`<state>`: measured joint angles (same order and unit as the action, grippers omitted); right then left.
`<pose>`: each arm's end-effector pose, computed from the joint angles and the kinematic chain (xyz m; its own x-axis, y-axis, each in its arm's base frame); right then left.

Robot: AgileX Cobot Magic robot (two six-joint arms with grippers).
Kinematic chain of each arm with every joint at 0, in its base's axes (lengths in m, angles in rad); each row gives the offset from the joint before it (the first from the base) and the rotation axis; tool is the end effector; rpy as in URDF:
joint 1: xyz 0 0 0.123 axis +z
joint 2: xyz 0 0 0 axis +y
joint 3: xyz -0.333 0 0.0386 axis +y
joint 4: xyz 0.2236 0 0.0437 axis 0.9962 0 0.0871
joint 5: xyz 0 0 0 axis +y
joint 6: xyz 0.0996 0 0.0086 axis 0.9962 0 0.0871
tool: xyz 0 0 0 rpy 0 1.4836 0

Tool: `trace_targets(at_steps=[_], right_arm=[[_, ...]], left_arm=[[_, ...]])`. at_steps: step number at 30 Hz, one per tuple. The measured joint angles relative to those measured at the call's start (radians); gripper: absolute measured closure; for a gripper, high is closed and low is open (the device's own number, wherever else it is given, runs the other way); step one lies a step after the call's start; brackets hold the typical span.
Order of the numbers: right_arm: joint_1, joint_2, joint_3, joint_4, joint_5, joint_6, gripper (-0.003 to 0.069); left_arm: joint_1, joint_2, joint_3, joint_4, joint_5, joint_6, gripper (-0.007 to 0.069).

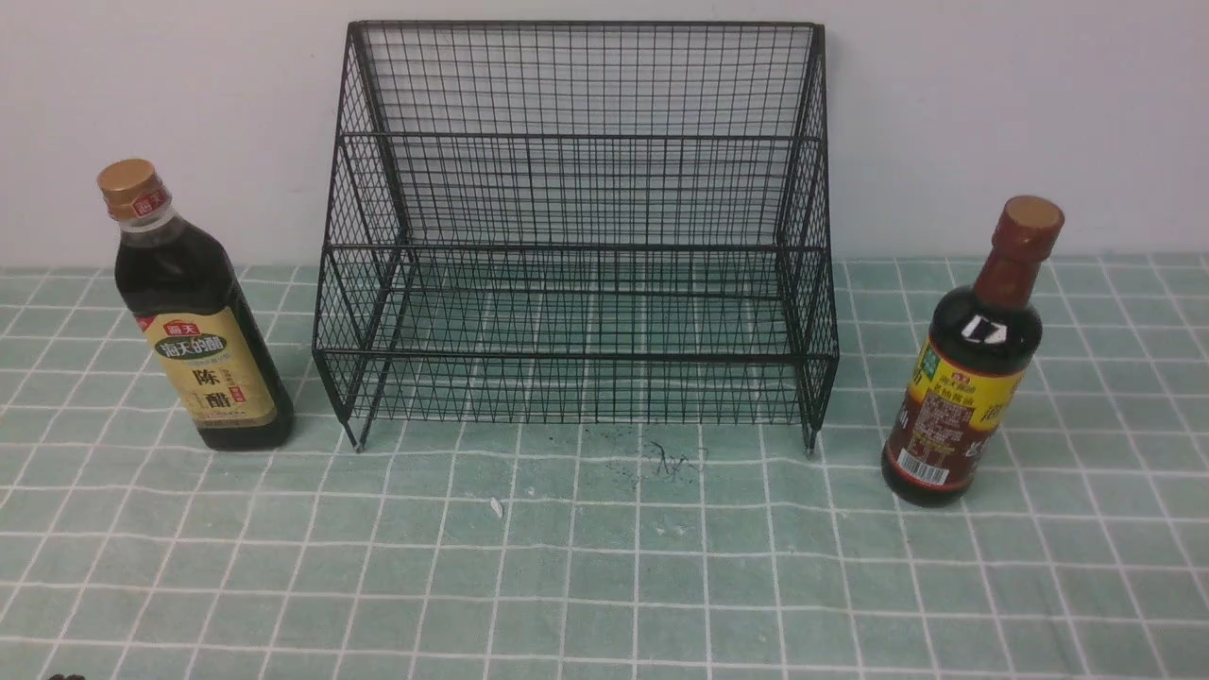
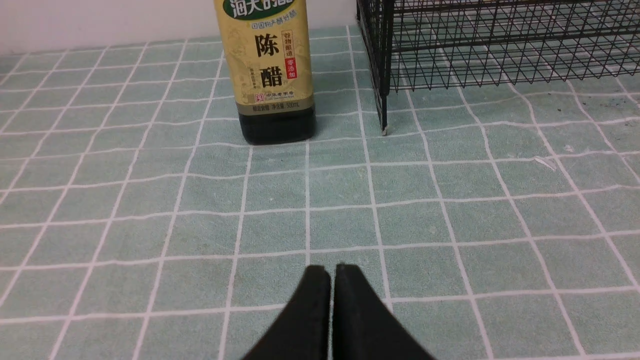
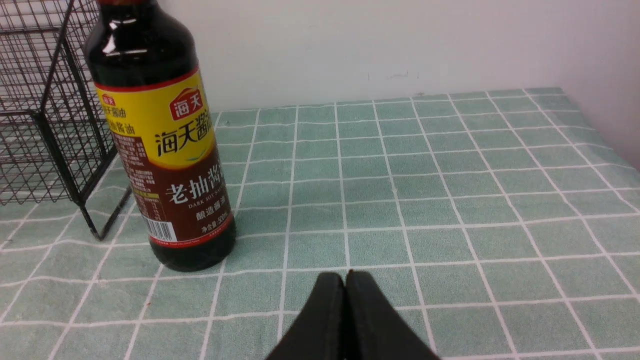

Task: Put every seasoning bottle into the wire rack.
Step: Use the right arm to grab the condiment bottle closest to it

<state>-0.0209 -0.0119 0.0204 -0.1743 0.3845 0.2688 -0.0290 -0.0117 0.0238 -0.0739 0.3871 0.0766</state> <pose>-0.0143 -0.0062 0.1698 -0.2854 0.1126 -0.9518 0.1141 0.9900 0.0829 -0.0143 -0.0024 0.1680 -0.3055 0.0170 -0.9521 0.0580 0.9983 -0.0008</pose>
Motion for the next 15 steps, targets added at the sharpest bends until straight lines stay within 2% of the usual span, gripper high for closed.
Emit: trace_targets(at_steps=[15], right_arm=[[0.0,0.0,0.0,0.0,0.0,-0.012,0.0673]], left_arm=[[0.0,0.0,0.0,0.0,0.0,0.0,0.0631]])
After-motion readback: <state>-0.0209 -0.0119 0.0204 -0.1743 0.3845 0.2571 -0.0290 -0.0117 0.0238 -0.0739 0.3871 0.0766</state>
